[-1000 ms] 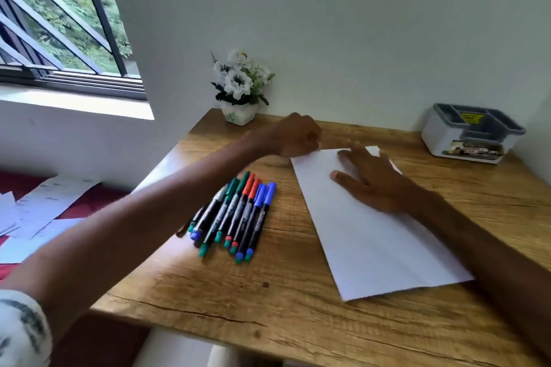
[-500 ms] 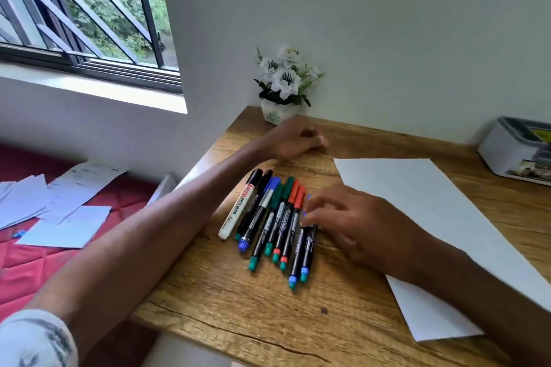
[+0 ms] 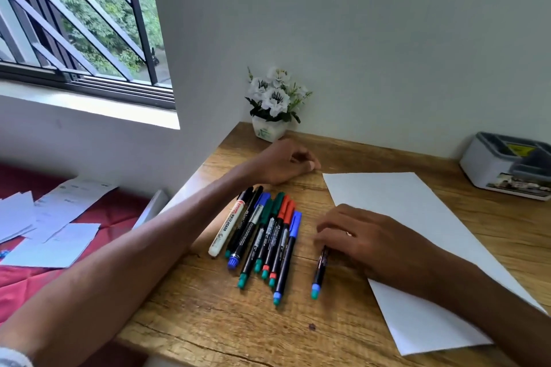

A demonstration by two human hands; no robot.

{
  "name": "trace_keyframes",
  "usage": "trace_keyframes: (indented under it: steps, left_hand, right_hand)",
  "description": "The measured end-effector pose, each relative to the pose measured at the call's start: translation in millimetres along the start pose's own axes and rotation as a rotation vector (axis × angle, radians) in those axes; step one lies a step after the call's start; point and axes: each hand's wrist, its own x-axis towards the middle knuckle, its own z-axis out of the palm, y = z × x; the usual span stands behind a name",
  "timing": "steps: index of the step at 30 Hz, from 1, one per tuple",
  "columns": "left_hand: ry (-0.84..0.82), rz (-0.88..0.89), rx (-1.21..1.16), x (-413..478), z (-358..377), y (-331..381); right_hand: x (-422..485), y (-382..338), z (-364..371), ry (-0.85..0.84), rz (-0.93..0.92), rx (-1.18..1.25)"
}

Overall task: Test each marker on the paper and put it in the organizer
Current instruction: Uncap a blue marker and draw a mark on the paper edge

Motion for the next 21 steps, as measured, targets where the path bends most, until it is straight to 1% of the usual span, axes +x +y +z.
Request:
trace_keyframes:
  steps: [1,2,5,7,8,9,11,13,14,18,21]
  left_hand:
    - [0.016,0.018,0.003,-1.1,0.8,5.0]
    - [0.029,0.038,-0.012,-2.1,2.2,11.2]
    - [0.043,0.094,-0.095,-5.9,10.0,34.6]
    - [0.03,0.152,-0.076,-10.3,18.1,51.9]
    - [0.0,0.169,-0.013,-12.3,22.2,57.4]
    - [-0.052,0.167,0.095,-15.3,25.7,60.7]
    - [-0.192,0.147,0.346,-17.4,32.2,58.4]
    - [-0.313,0.118,0.467,-18.2,34.8,54.9]
    - [-0.34,0.114,0.494,-18.6,35.7,55.3]
    - [-0.319,0.181,0.64,-26.5,48.3,73.1]
    - [-0.325,0.247,0.774,-45.4,63.4,105.0]
  right_hand:
    - [-4.8,2.0,-0.7,0.046,0.079,0.076]
    - [-9.1,3.3,-2.0,0.126,0.211,0.212]
    - [-16.2,12.7,-6.4,0.446,0.711,0.707]
    - [-17.5,26.1,-10.9,0.646,0.907,1.011]
    - [-17.8,31.8,-14.7,0.725,0.971,1.132]
    - [-18.6,36.9,-16.4,0.784,1.018,1.211]
    - [-23.2,42.6,-18.6,0.831,1.081,1.249]
    - [-27.9,44.8,-21.4,0.817,1.096,1.21]
    - [-30.4,45.7,-24.0,0.813,1.098,1.191]
    - [-41.4,52.1,-37.2,0.821,1.096,1.162]
    - [-46.6,49.2,-41.9,0.723,1.119,1.172]
